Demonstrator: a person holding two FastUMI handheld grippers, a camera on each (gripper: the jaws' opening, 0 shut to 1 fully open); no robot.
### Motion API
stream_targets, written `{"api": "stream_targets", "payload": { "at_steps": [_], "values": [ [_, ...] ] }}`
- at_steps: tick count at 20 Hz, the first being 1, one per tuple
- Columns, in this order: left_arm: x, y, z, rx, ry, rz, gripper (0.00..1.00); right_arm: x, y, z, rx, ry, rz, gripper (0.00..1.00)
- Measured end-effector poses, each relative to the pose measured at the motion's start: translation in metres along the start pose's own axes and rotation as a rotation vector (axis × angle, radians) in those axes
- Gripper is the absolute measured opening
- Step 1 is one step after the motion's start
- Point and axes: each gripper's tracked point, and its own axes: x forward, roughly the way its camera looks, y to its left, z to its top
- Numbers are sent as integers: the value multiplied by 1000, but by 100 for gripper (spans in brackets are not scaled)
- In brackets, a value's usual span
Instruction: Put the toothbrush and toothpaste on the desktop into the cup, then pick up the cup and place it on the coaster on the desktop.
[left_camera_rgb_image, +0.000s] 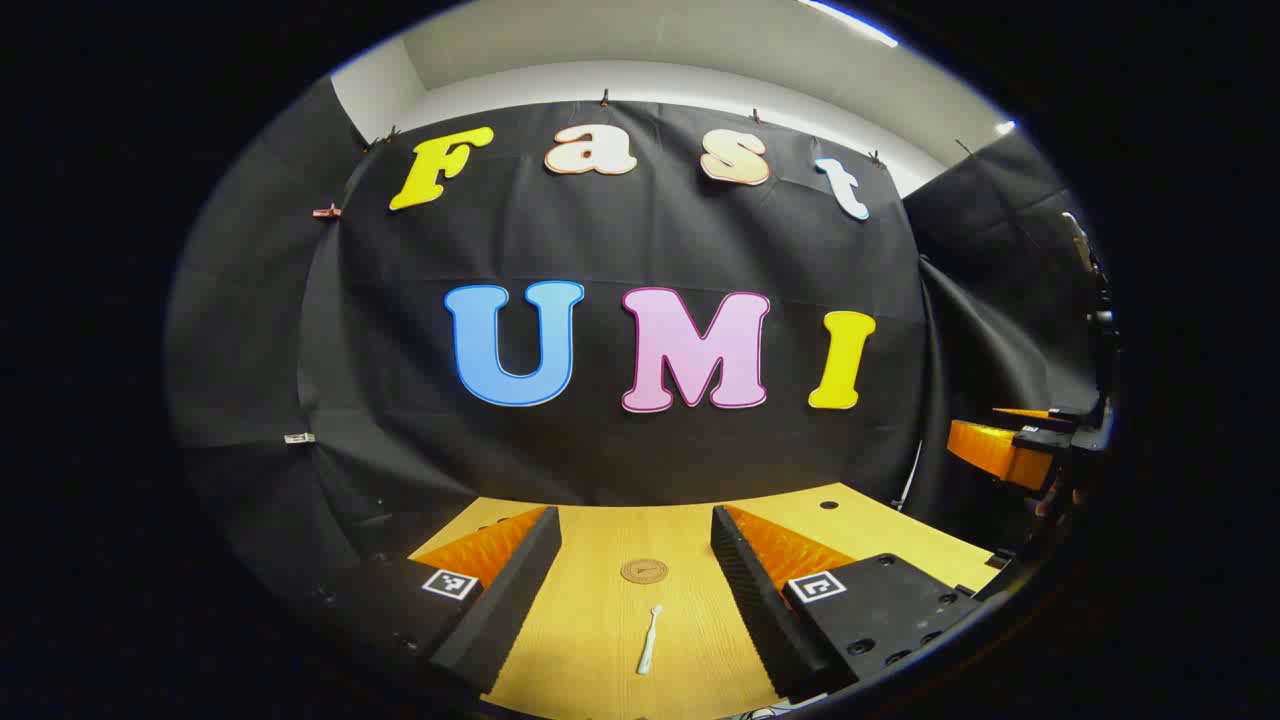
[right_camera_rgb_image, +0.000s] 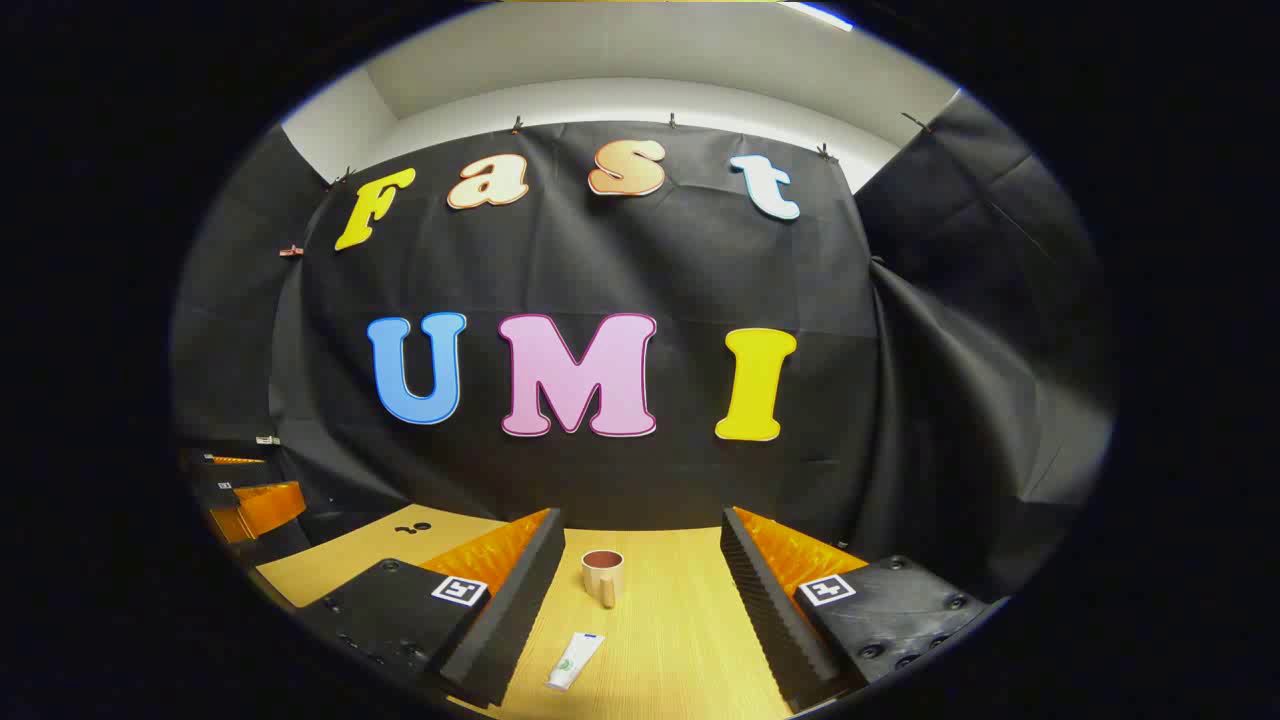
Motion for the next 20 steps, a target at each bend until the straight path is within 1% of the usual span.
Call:
{"api": "stream_targets", "payload": {
  "at_steps": [13,20],
  "values": [
    [17,4,-5,36,5,-3,97,22,13,-13,17,27,25,96],
    [23,8,-9,26,19,0,97,27,19,-24,14,50,33,97]
  ]
}}
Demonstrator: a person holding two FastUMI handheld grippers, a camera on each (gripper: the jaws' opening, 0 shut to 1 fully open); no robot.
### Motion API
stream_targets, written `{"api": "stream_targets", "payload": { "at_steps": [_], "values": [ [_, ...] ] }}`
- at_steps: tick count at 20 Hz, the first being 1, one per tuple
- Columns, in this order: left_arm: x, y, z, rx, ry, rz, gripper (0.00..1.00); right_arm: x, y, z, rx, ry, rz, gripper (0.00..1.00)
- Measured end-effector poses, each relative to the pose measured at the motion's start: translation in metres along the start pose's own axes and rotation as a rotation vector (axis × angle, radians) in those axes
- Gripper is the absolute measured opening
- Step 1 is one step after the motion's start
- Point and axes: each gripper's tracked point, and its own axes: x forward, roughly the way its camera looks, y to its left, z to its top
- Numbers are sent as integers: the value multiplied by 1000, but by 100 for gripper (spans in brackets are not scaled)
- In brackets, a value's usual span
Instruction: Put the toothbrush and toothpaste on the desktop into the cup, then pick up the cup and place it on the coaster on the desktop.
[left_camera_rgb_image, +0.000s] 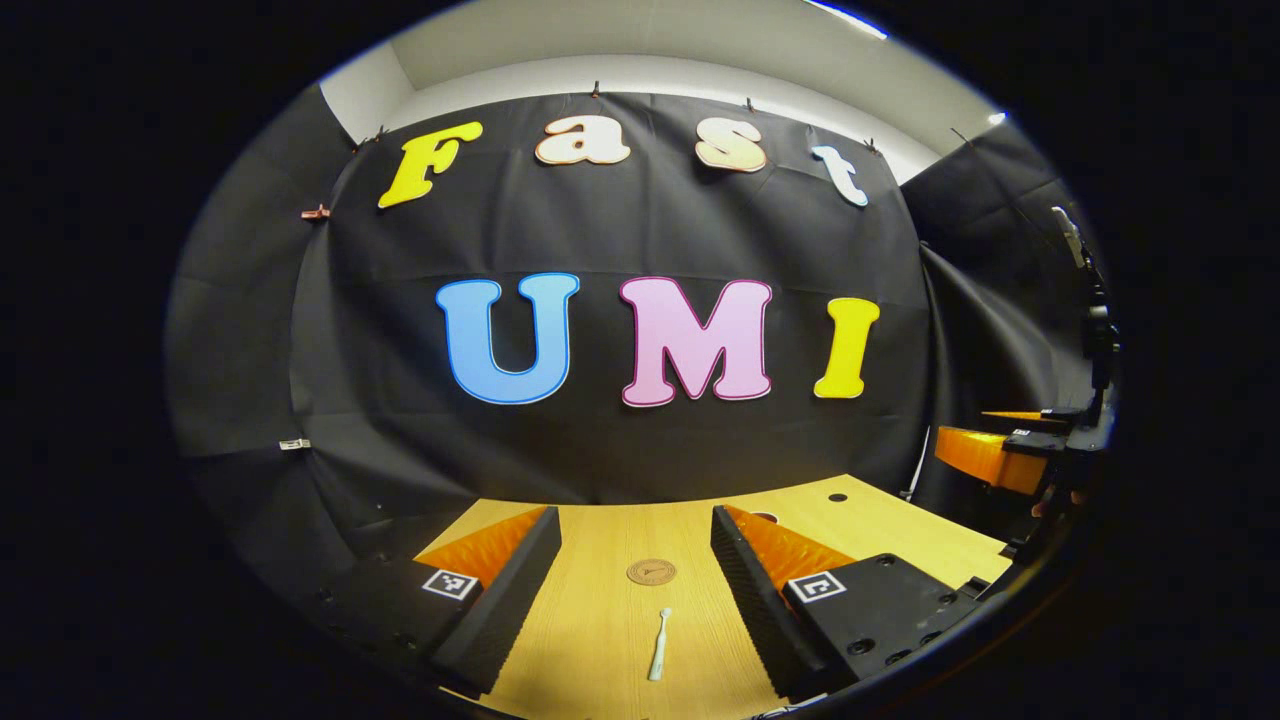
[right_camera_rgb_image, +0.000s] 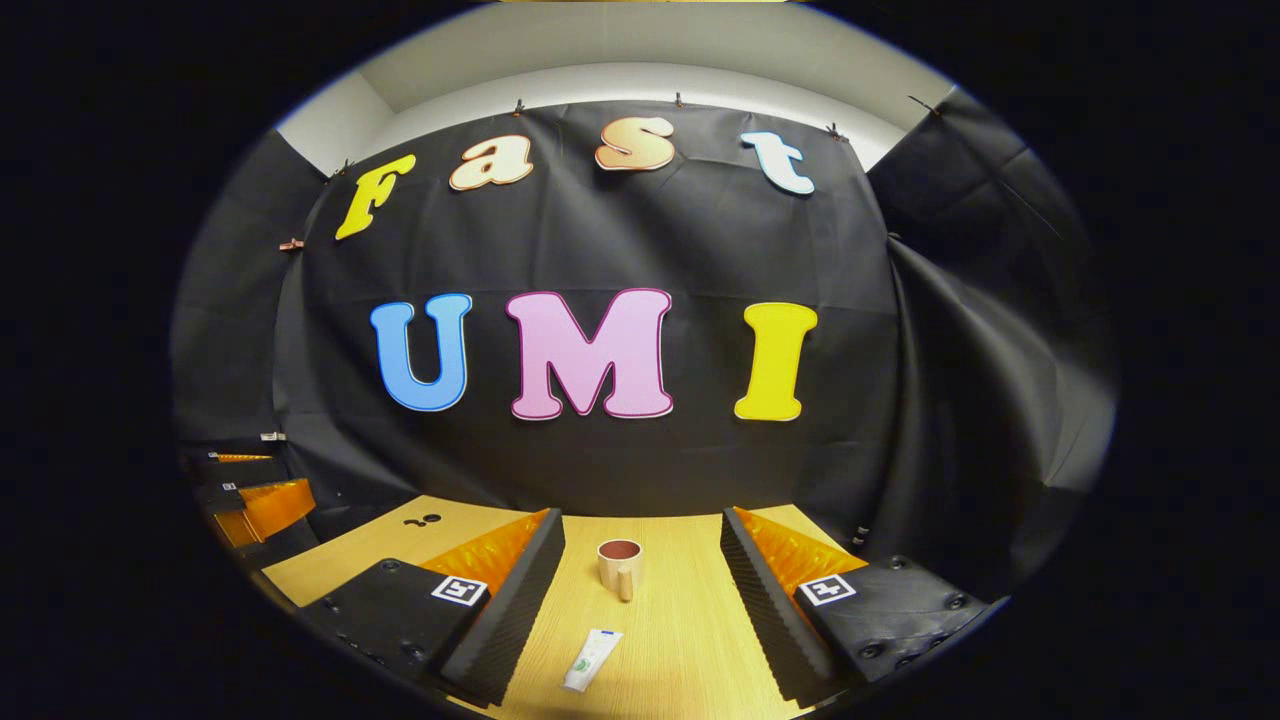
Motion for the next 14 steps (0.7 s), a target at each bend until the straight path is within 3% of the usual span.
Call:
{"api": "stream_targets", "payload": {
  "at_steps": [6,14],
  "values": [
    [5,6,-7,-5,14,5,97,12,11,-22,10,68,22,97],
    [6,29,-25,-29,49,53,97,45,36,-94,22,309,98,97]
  ]
}}
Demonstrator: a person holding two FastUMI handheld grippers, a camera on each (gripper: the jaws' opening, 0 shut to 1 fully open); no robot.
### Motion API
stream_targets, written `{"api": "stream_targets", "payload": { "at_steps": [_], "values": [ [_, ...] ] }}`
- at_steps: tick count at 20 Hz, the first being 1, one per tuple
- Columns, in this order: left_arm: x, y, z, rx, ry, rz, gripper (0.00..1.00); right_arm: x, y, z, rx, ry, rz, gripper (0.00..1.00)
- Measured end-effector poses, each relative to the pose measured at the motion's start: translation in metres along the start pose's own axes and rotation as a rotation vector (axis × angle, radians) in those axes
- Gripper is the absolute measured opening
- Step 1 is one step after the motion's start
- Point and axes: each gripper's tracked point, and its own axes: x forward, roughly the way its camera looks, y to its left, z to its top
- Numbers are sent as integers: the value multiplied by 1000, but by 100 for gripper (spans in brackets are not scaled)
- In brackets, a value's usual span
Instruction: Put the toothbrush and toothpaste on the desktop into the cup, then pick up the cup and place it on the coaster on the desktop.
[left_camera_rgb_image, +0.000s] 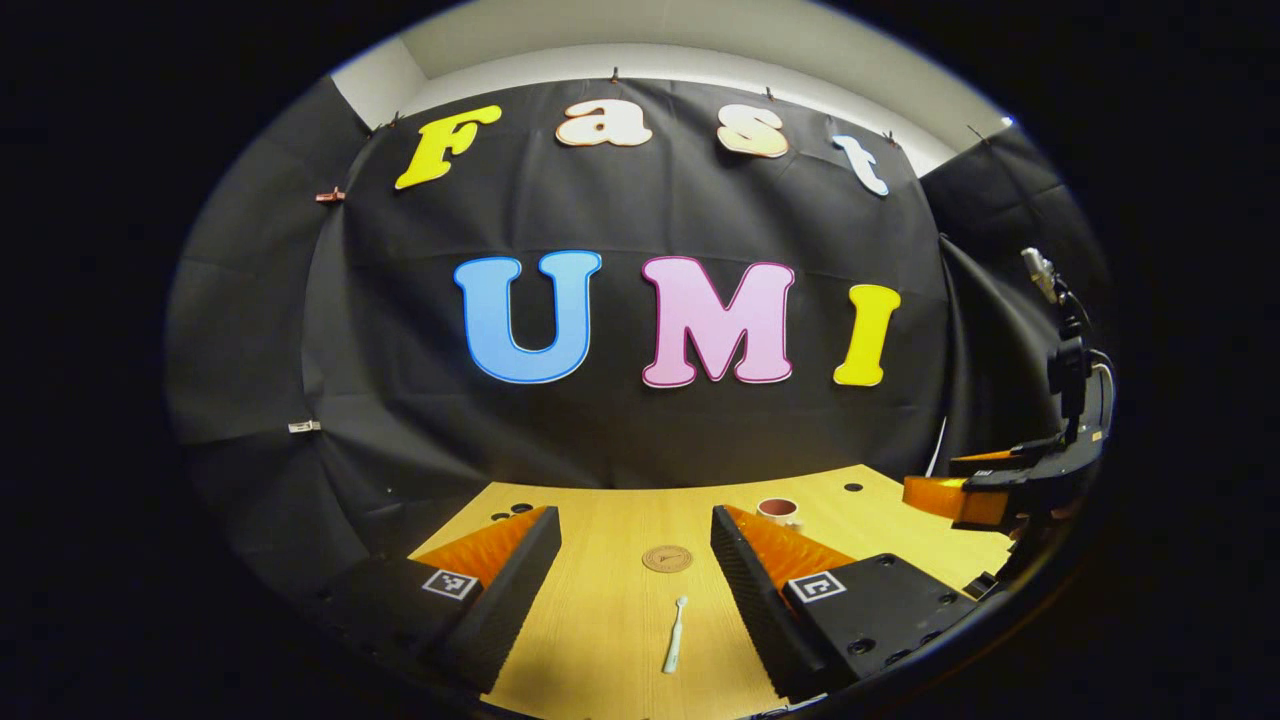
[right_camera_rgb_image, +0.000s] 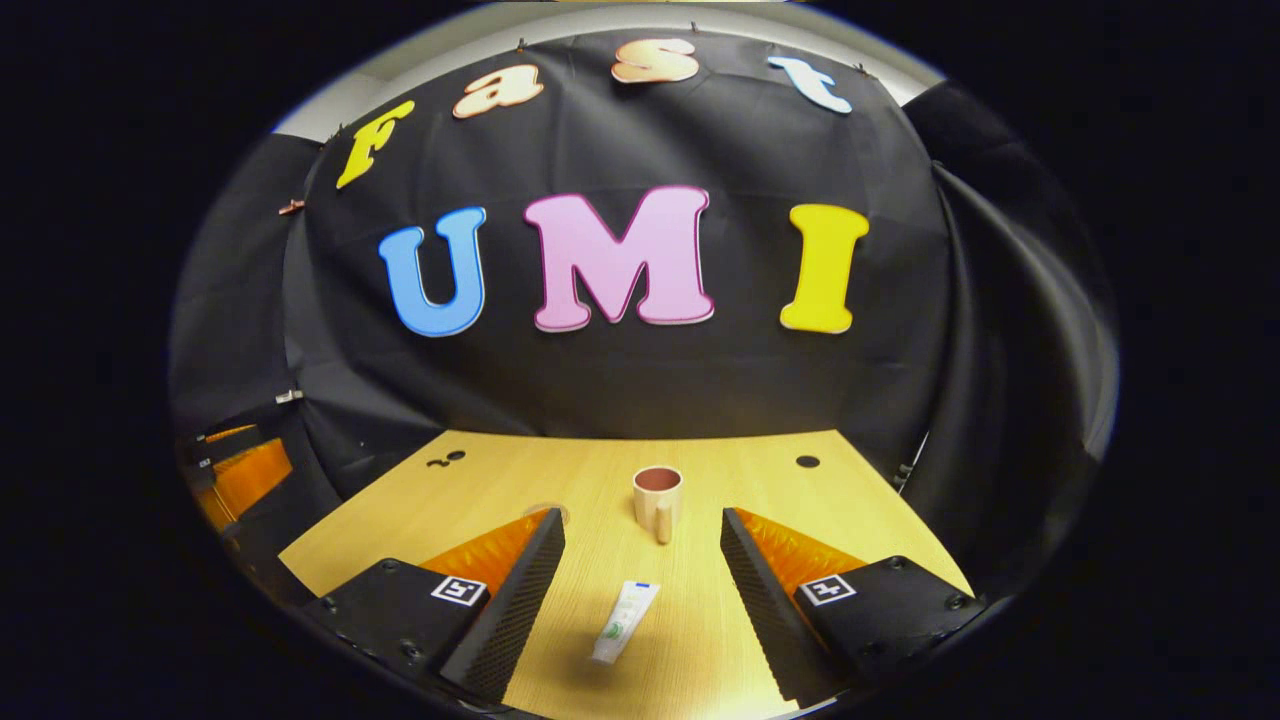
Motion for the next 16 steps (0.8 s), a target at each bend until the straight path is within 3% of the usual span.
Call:
{"api": "stream_targets", "payload": {
  "at_steps": [8,16],
  "values": [
    [2,31,-18,-25,46,93,97,58,11,-111,-9,374,43,97],
    [-1,64,-29,-42,79,212,96,99,9,-196,-44,614,30,97]
  ]
}}
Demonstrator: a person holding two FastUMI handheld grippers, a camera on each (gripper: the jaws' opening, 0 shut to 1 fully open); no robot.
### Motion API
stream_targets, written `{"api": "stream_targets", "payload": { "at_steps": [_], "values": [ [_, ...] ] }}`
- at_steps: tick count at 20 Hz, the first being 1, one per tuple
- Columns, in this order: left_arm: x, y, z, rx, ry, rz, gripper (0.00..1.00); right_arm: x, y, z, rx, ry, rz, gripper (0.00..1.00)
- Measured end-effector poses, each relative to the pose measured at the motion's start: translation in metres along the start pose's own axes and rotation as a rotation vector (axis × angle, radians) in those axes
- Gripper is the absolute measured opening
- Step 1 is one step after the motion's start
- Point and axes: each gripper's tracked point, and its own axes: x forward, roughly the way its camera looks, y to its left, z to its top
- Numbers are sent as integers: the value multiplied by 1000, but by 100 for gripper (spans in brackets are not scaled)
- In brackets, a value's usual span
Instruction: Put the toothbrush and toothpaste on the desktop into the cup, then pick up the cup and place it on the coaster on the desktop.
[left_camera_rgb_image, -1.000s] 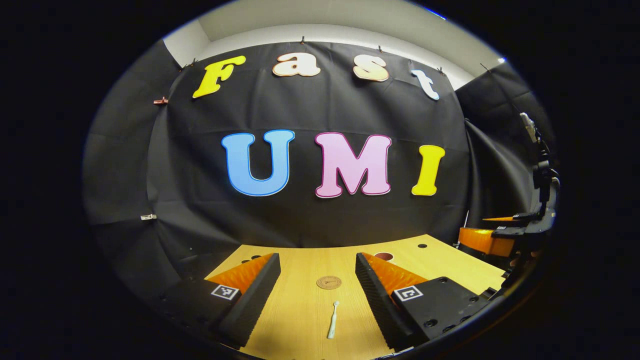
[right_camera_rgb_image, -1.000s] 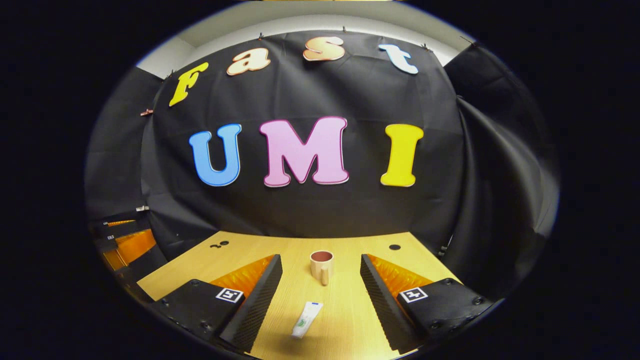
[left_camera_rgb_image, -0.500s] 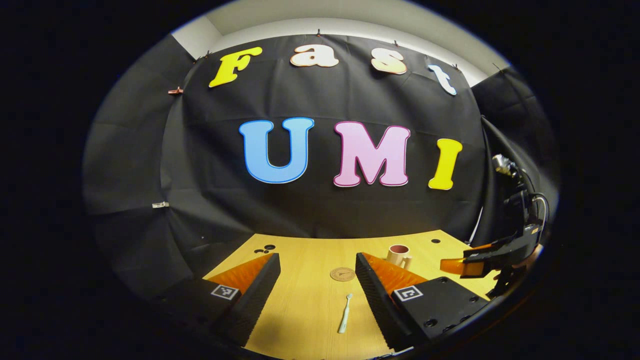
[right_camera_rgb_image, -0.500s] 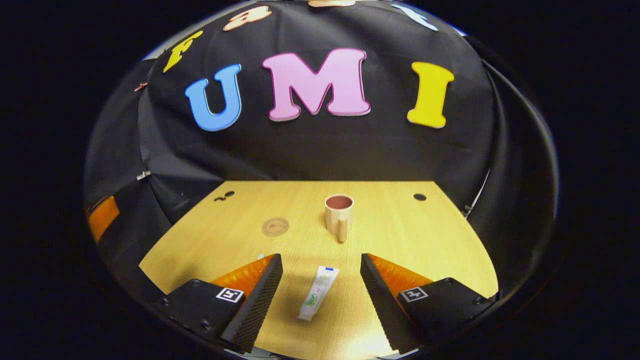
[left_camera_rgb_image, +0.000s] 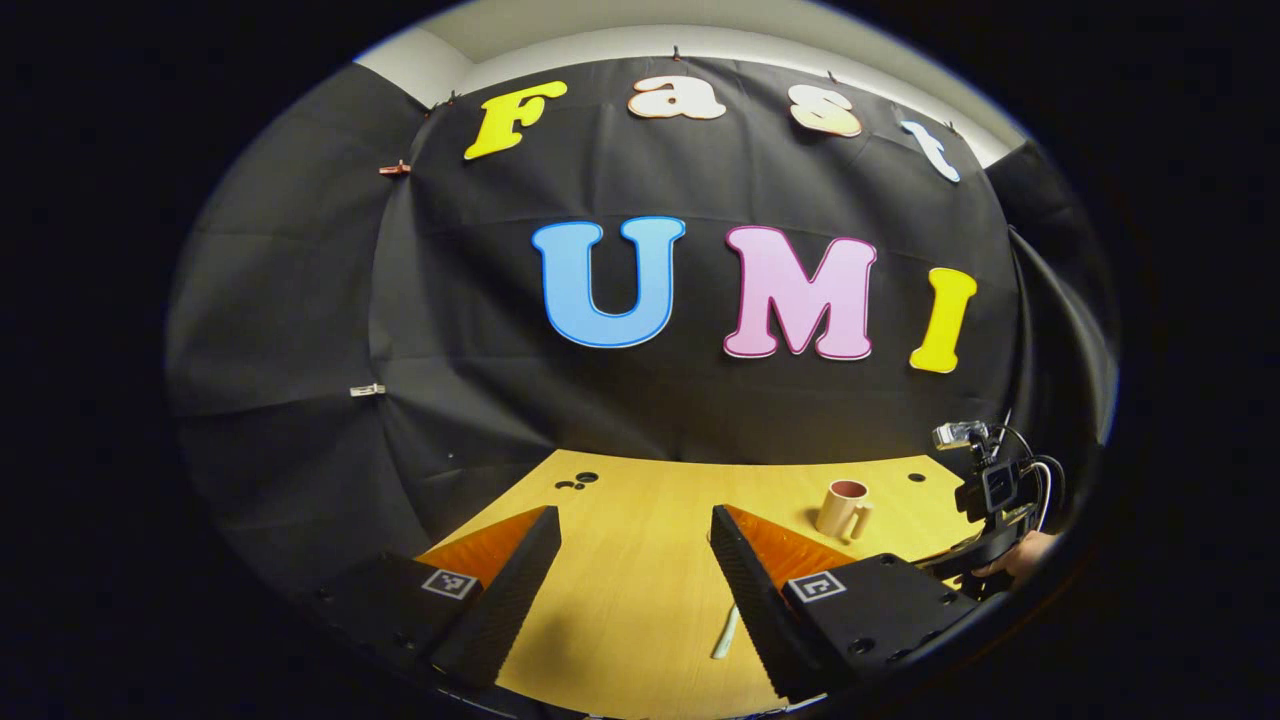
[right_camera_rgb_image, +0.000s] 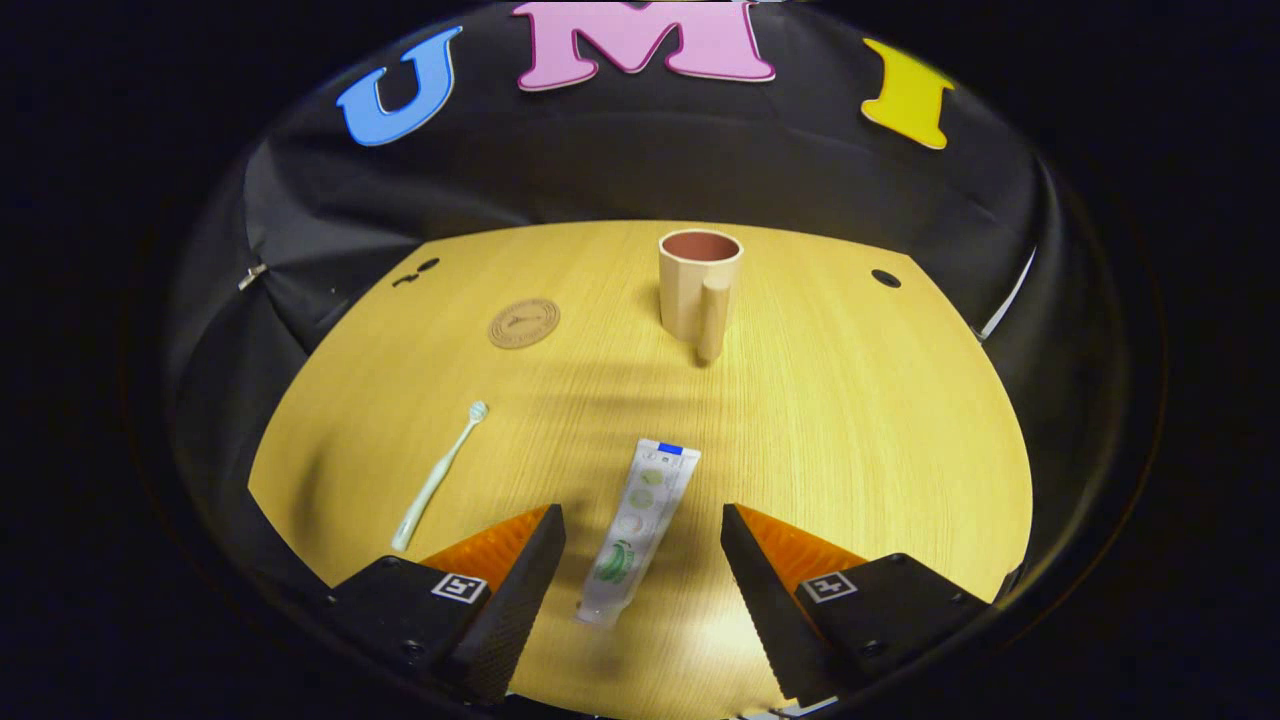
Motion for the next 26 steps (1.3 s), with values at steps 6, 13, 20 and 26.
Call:
{"api": "stream_targets", "payload": {
  "at_steps": [6,13,20,26],
  "values": [
    [-3,12,-14,-11,42,72,96,40,0,-31,17,158,-5,98],
    [-6,5,-15,22,54,72,97,52,0,-33,-10,186,-30,84],
    [-1,-21,-19,39,63,10,97,51,6,-34,-28,202,20,43],
    [16,-55,-31,56,98,-62,97,45,-1,-30,29,206,73,31]
  ]
}}
